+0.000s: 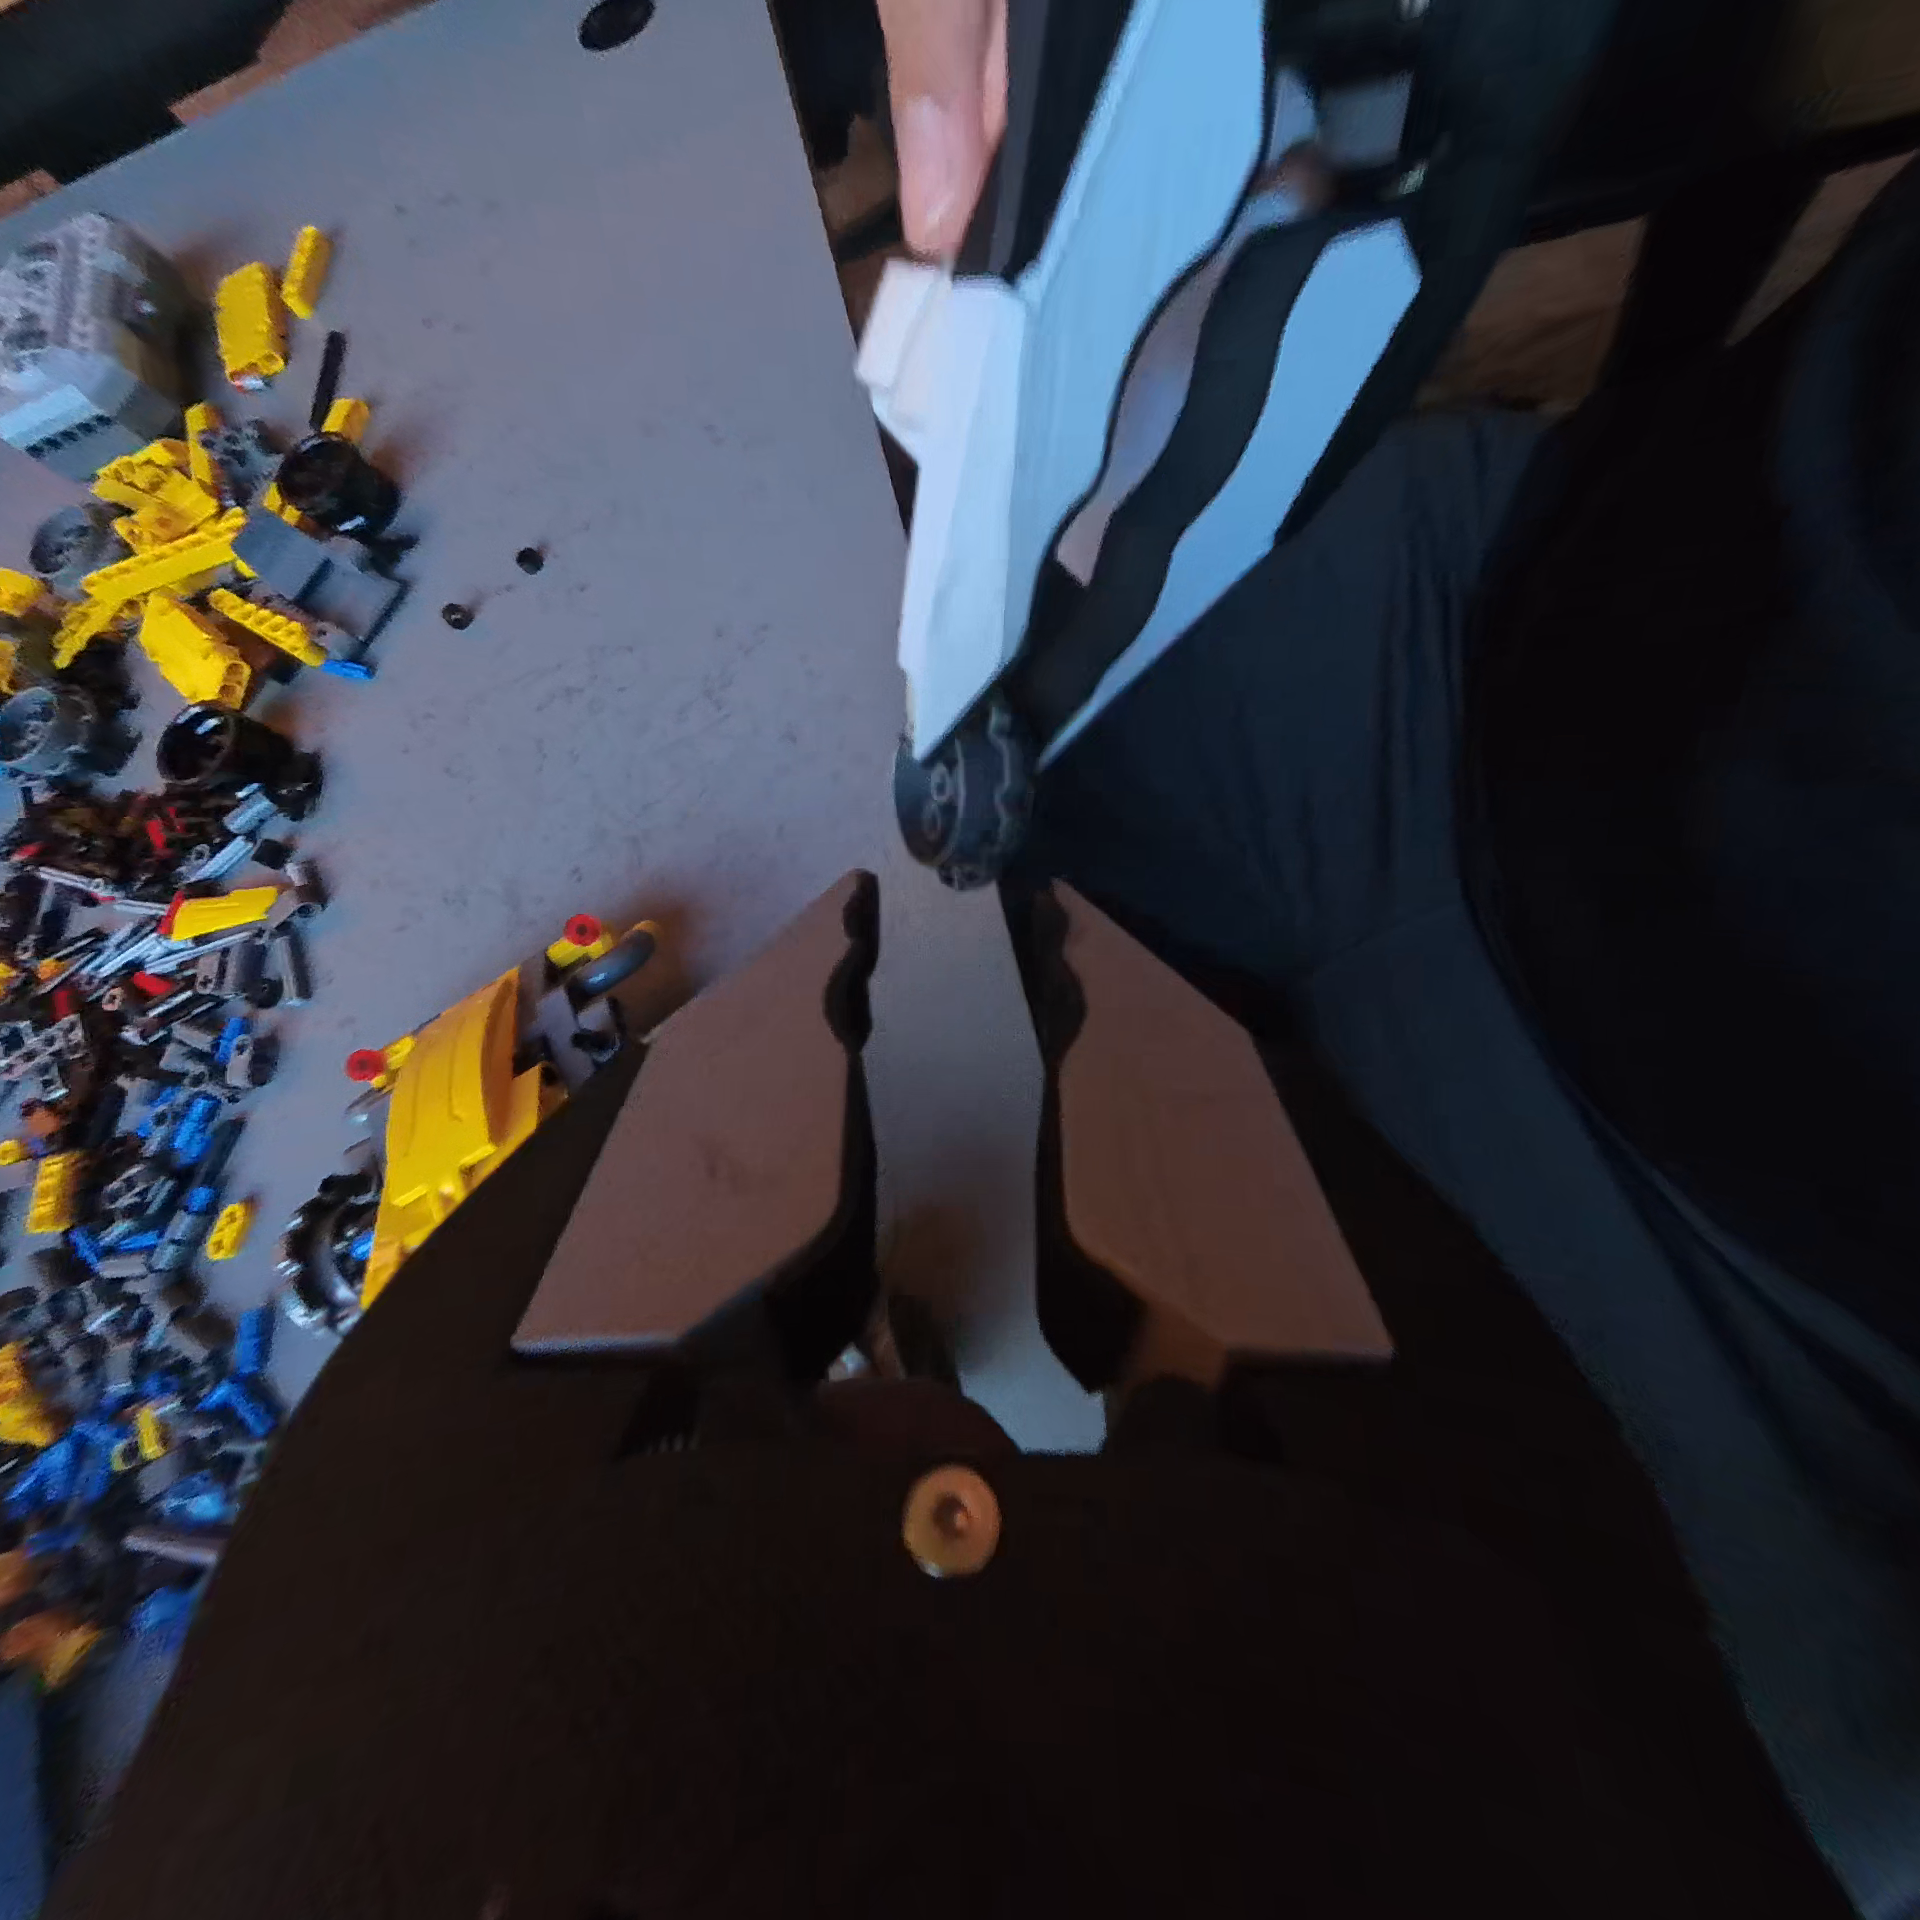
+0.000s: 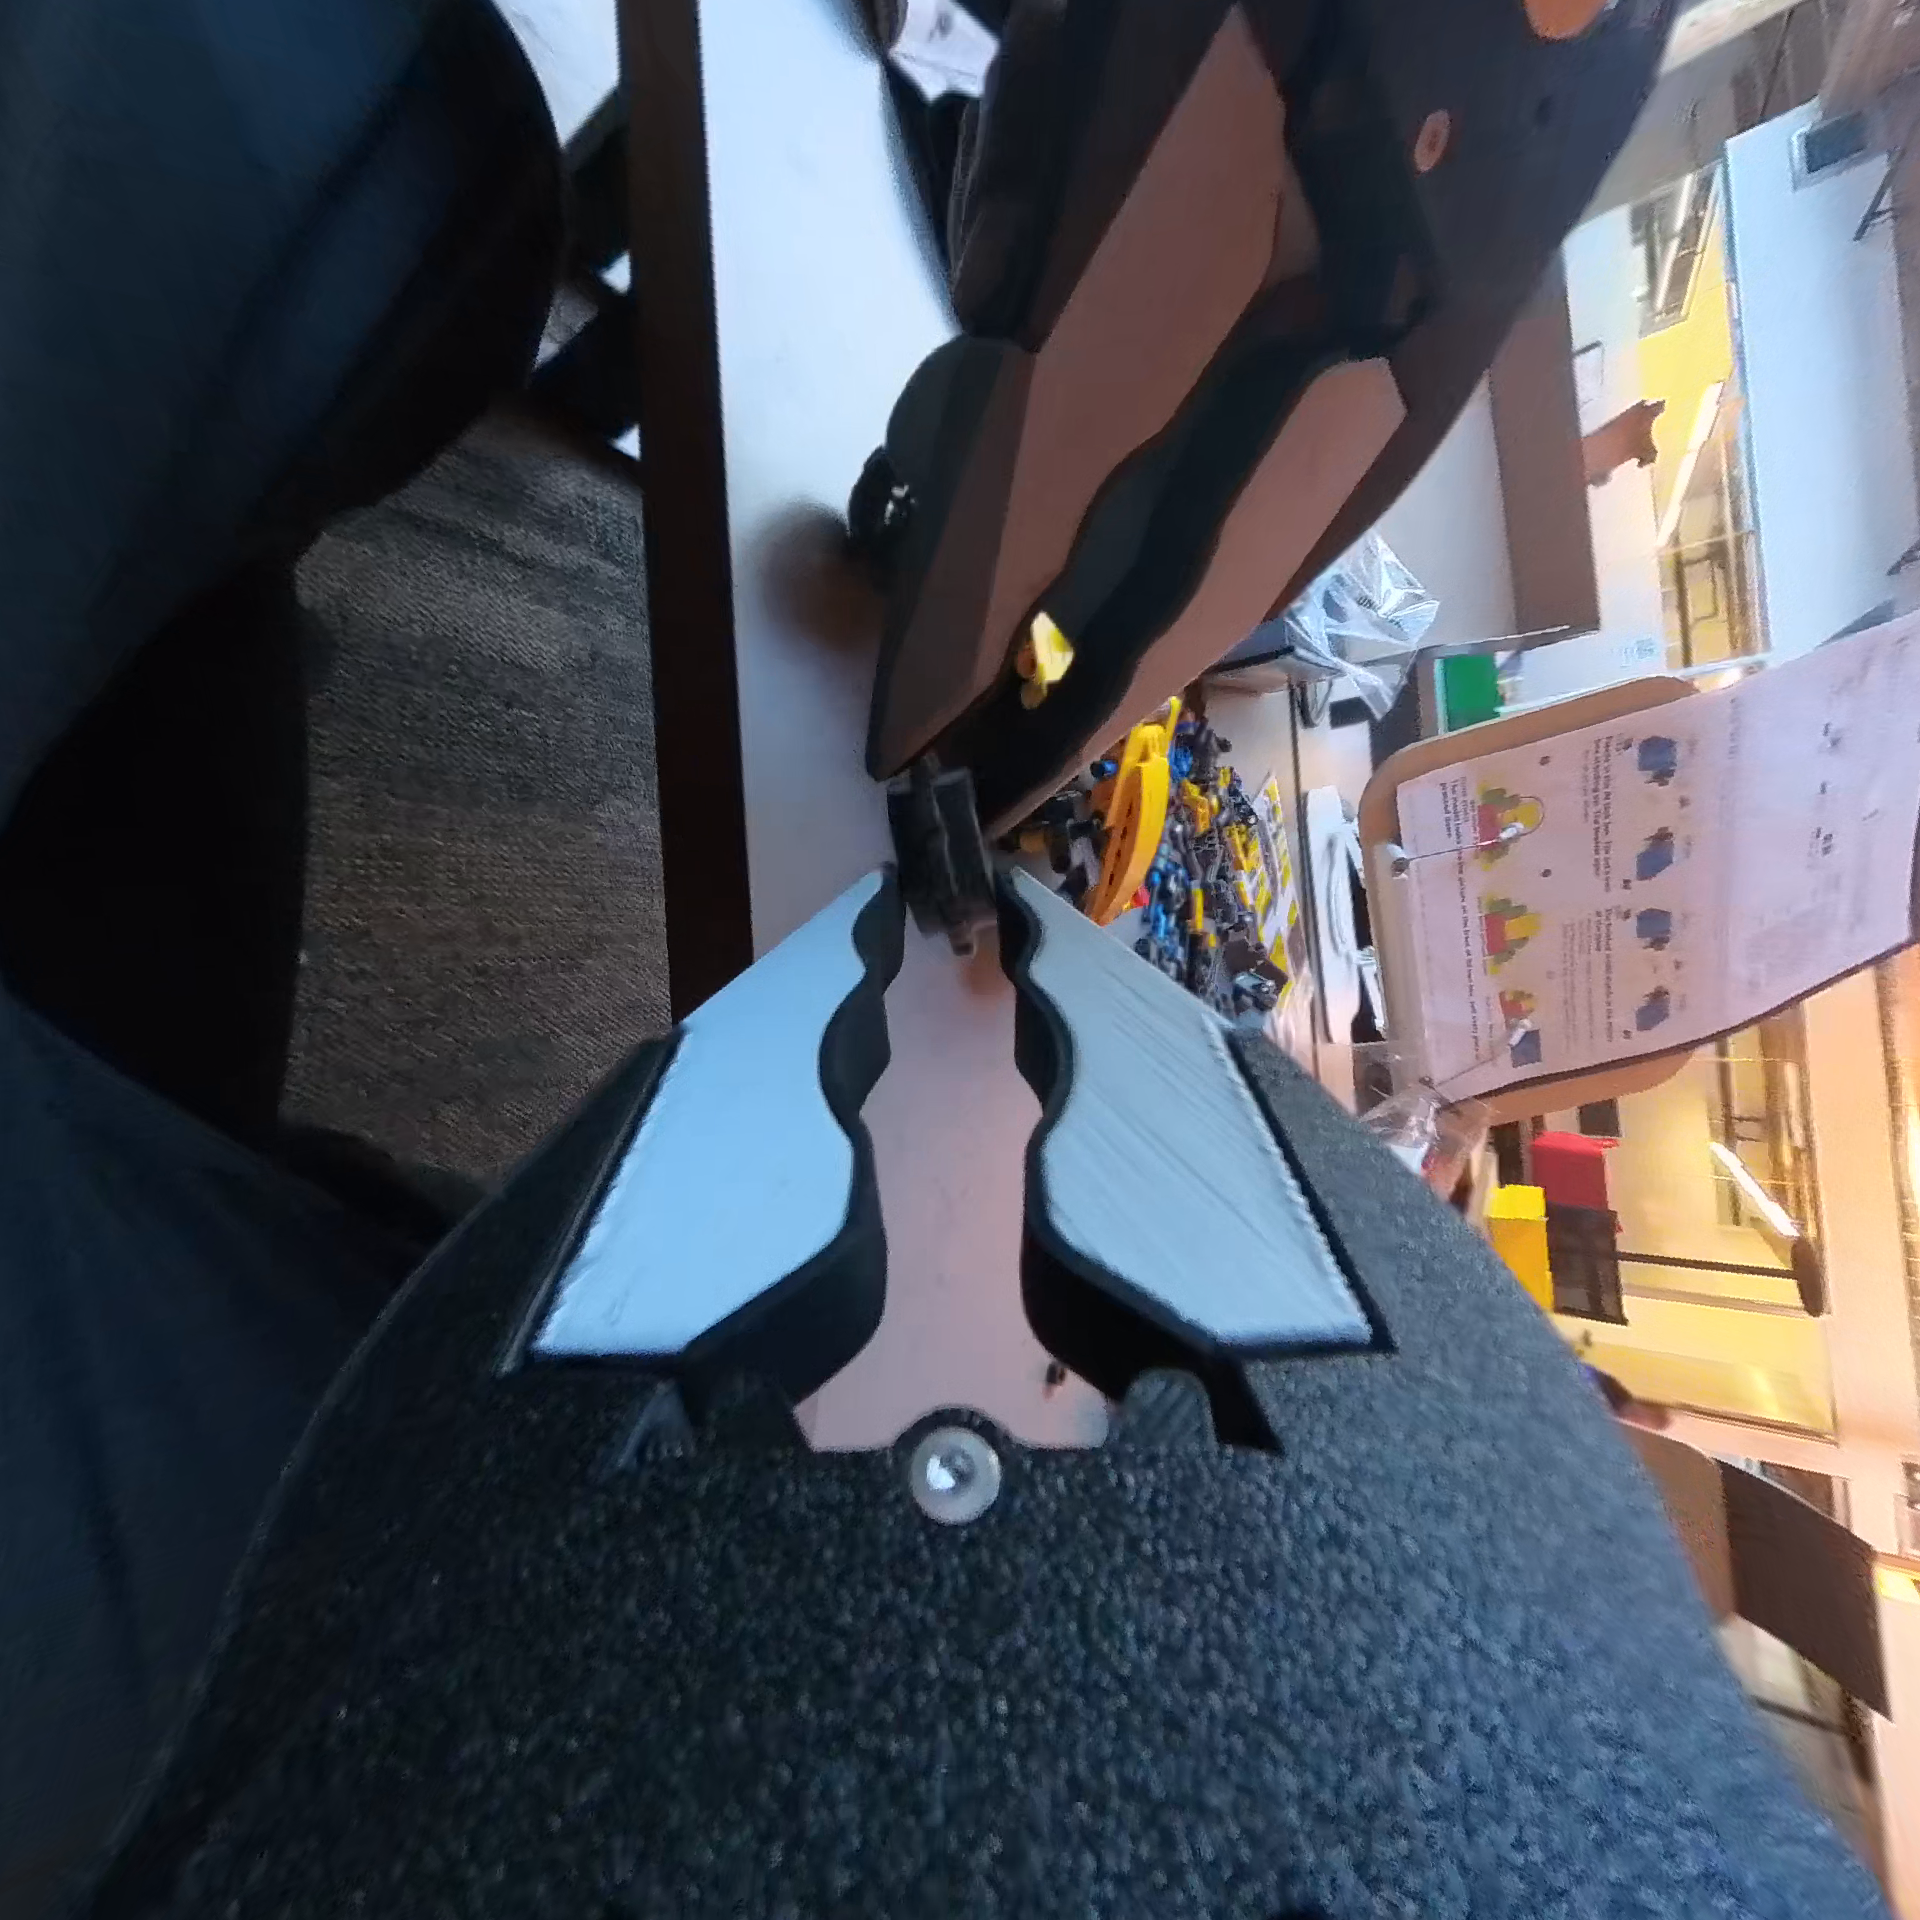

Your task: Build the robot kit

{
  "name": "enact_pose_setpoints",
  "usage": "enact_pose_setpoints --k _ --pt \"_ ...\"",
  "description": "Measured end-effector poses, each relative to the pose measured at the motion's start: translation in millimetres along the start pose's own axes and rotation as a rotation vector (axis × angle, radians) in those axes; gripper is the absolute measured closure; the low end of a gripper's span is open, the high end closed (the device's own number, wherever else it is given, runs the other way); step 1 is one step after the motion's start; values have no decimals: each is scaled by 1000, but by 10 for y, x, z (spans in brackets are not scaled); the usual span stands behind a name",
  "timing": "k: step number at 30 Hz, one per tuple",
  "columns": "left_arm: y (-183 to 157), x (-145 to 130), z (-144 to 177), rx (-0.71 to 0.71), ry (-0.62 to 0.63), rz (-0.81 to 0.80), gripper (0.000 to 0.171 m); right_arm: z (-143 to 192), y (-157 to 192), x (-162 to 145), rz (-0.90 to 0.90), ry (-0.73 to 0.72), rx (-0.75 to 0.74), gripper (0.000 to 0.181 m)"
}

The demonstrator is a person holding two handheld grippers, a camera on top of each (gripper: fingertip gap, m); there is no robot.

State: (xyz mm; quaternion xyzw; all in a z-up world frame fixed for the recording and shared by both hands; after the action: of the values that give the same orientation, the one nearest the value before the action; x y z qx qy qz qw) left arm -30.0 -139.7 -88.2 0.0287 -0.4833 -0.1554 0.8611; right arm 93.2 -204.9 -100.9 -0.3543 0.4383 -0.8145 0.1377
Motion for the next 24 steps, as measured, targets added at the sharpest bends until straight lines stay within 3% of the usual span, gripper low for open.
enact_pose_setpoints --k 10,15,17,22,24 --pt "-107 109 -38 109 -22 -257 146 12 -35 10 22 -3 -64 166" --pt "-79 157 -49 337 -10 -523 151 73 -85 58 96 -24 -210 166" --pt "-95 196 -30 403 -46 -619 165 128 -126 84 95 -50 -270 166" --pt "-147 287 22 450 -112 -696 166 233 -175 125 103 -94 -353 166" --pt "-159 310 30 485 -149 -706 157 262 -185 150 123 -98 -373 167"
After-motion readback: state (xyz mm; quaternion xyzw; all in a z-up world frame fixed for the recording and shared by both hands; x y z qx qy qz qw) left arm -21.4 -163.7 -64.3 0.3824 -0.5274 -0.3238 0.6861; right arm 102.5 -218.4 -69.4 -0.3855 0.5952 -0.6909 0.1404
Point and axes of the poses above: each gripper's, where its closed fingertips meet, z back along the fingers, x out of its top, y = z × x across the jaws, the point moved 9 cm from there along z, back along the fingers, and after that the axes turned 10 degrees about -y, right-handed, at the moved point
